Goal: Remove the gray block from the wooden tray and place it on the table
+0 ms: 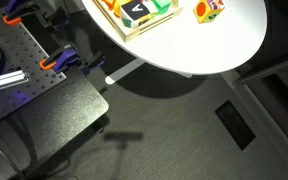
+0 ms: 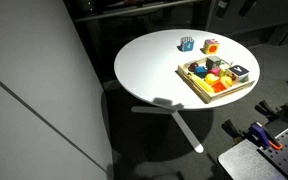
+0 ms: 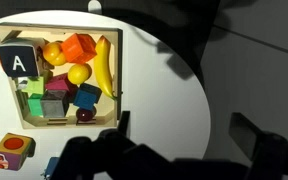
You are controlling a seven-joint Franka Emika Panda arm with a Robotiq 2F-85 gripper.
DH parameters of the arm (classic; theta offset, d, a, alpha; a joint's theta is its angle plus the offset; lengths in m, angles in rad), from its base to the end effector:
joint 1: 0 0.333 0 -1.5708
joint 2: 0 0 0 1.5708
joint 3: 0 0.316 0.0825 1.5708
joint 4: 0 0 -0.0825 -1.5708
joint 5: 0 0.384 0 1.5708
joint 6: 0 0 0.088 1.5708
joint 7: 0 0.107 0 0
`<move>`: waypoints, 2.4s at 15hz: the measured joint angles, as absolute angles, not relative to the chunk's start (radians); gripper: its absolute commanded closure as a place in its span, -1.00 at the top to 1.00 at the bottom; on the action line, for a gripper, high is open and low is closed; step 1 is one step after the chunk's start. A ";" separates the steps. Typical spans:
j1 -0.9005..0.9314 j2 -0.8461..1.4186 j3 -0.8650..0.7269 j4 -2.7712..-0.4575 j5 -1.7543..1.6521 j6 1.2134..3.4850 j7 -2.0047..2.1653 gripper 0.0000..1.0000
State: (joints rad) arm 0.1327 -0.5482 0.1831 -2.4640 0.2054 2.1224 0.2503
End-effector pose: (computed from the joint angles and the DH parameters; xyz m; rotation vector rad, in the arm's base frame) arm 0.3806 0.1399 0.5030 -2.9891 0.0619 -0.2563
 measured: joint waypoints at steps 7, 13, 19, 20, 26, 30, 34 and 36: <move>0.133 -0.547 0.183 -2.465 0.205 2.122 0.250 1.00; 0.117 -0.496 0.183 -2.494 0.178 2.121 0.250 1.00; 0.043 -0.415 0.183 -2.506 0.022 2.128 0.281 1.00; 0.031 -0.401 0.183 -2.506 -0.005 2.137 0.292 1.00; -0.042 -0.326 0.183 -2.517 -0.224 2.292 0.420 1.00; -0.061 -0.309 0.183 -2.517 -0.286 2.324 0.470 1.00; -0.061 -0.309 0.184 -2.517 -0.286 2.325 0.471 1.00; -0.060 -0.308 0.182 -2.517 -0.286 2.321 0.471 1.00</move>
